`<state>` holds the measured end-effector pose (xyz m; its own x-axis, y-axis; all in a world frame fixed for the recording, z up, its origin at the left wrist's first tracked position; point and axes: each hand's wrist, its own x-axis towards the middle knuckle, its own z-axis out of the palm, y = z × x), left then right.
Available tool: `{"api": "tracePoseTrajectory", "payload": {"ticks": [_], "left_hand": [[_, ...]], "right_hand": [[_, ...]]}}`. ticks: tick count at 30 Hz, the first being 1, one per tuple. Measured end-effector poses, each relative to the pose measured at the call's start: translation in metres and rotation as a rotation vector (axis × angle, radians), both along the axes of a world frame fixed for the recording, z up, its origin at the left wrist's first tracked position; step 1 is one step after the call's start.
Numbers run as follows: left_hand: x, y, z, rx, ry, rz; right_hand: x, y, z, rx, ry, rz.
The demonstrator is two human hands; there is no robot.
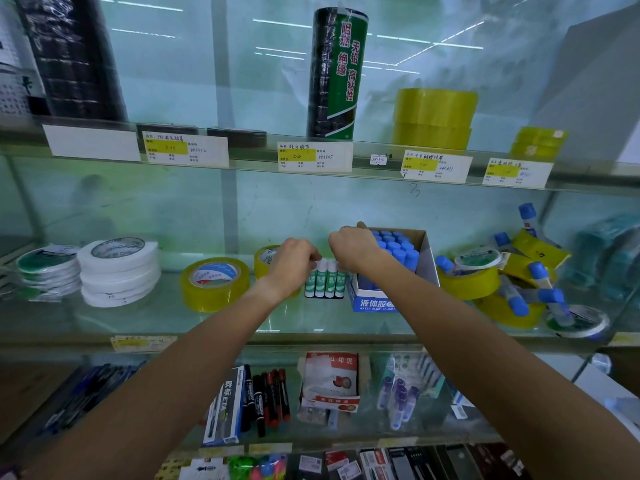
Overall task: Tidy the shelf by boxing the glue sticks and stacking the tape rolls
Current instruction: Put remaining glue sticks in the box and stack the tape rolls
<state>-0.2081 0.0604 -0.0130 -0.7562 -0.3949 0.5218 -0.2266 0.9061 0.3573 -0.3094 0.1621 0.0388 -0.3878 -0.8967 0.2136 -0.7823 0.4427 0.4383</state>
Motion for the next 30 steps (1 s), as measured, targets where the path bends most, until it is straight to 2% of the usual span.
{"api": "tracePoseTrajectory", "payload": {"ticks": [9,15,24,30], "left_hand": [[0.003,0.005,-0.001,-0.027,-0.011,0.032],[0.003,0.009,0.001,-0.025,-0.022,0.046],[-0.002,0.017,0.002,0.023,-0.047,0.092],[-0.006,0.028,0.003,0.052,0.003,0.066]], "right_hand": [[0.008,-0.004,0.000,0.058,0.046,-0.020],[0.011,0.011,-0.004,0.005,0.079,-0.017],[0.002,0.062,0.020,-0.322,-0.130,0.161],[-0.035,0.109,0.038,-0.627,-0.273,0.006]]}}
